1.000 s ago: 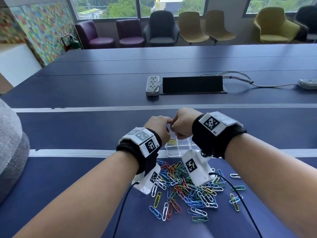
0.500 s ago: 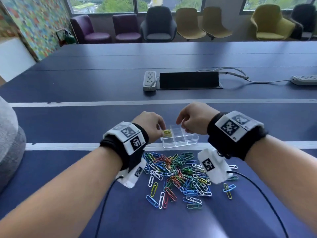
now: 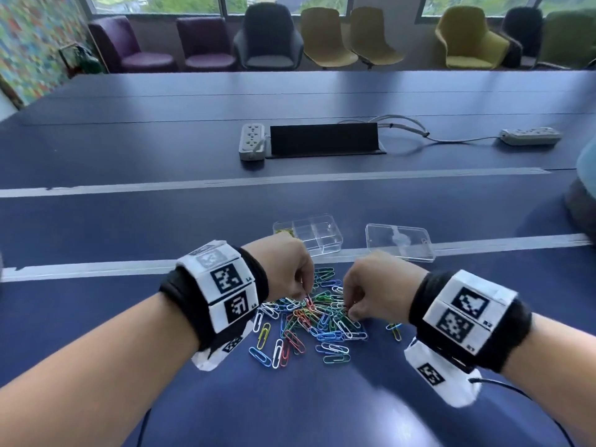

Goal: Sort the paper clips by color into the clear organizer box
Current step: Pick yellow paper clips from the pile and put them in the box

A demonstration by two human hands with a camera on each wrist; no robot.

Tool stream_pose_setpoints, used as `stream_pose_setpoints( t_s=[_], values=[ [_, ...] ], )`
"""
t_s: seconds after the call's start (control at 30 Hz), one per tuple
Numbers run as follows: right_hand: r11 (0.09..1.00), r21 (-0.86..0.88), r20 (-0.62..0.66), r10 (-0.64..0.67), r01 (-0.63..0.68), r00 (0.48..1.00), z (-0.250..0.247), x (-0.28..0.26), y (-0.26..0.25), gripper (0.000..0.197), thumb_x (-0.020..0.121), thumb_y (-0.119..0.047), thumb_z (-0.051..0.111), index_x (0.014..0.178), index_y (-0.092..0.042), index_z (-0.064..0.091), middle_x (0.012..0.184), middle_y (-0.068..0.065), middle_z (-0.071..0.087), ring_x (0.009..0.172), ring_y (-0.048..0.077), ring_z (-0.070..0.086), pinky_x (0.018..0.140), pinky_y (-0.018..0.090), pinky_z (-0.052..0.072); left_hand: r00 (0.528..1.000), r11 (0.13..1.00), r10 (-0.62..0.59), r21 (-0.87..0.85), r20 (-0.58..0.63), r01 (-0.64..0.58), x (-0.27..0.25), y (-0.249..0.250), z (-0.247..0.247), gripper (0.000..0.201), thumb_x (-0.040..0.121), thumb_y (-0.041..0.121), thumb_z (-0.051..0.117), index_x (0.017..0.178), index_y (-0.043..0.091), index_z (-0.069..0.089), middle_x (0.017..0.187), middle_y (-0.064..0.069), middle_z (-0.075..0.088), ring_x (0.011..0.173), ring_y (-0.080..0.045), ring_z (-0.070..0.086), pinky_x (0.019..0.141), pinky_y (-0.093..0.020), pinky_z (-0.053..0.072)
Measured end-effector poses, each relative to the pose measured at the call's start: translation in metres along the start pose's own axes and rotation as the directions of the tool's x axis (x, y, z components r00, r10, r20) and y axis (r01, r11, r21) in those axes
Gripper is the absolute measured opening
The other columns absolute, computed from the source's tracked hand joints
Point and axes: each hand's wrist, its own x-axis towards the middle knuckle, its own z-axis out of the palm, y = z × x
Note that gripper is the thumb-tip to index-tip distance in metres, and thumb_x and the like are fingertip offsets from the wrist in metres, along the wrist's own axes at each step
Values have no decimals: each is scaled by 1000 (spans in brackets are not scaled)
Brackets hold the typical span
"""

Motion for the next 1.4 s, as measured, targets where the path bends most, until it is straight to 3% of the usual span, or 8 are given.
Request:
stream_pose_setpoints(
  t_s=[0.2,0.4,0.63,0.77,0.9,1.13,1.3,1.4],
  values=[
    [998,63,-125,-15,23,992,-11,-8,-1,26,78,-17,58,94,-28,74,64,-11,60,70,11,57,72,18,48,1000,1000,-6,22,18,5,1,0,4,25,86,4,60,100,19,74,90,2,74,77,-9,63,77,-20,51],
    [985,168,-213,71,-35,975,-15,-8,13,22,78,-14,55,84,-21,75,64,-10,57,66,5,52,72,19,45,993,990,-86,116,85,76,-27,-11,9,21,71,33,78,83,17,74,74,2,68,67,-9,54,53,-14,38],
    [982,150,-158,142,-118,977,-12,-5,13,28,86,-11,46,93,-17,73,64,-11,56,68,10,50,70,18,42,961,953,-247,209,121,218,-32,-13,28,29,68,36,78,89,16,73,80,-1,63,88,-22,64,70,-28,48],
    [994,73,-144,97,-87,985,-9,-4,17,26,81,-9,55,92,-17,76,79,-1,70,71,10,52,85,23,51,976,972,-205,129,72,195,-37,-16,29,12,74,23,72,85,18,74,80,3,69,73,-10,55,65,-19,41],
    [998,-41,-145,41,-47,989,-4,1,21,17,77,-12,64,85,-19,77,57,-15,51,53,-4,36,99,32,45,985,977,-173,126,19,170,-41,-19,31,12,75,17,61,79,17,73,77,4,68,70,-11,54,64,-20,46],
    [1000,6,-158,1,0,987,-5,-5,28,15,78,-18,59,79,-15,74,71,-4,68,70,8,53,76,23,53,995,995,-81,50,-64,84,-42,-17,30,20,71,13,58,60,23,43,58,10,45,55,-4,42,50,-15,32],
    [998,52,-156,-26,34,987,-4,-10,30,26,81,-15,56,101,-21,71,59,-15,52,69,9,51,64,15,42,993,998,6,-61,-117,-13,-31,-7,27,31,79,8,50,101,27,60,65,6,55,59,-9,50,63,-21,44],
    [998,51,-148,-15,22,989,-4,-10,30,32,87,-14,48,109,-23,70,57,-15,45,61,6,46,56,10,34,992,994,30,-98,-123,-43,-19,3,24,26,82,9,48,98,25,61,68,5,54,58,-10,47,61,-22,44]
  ],
)
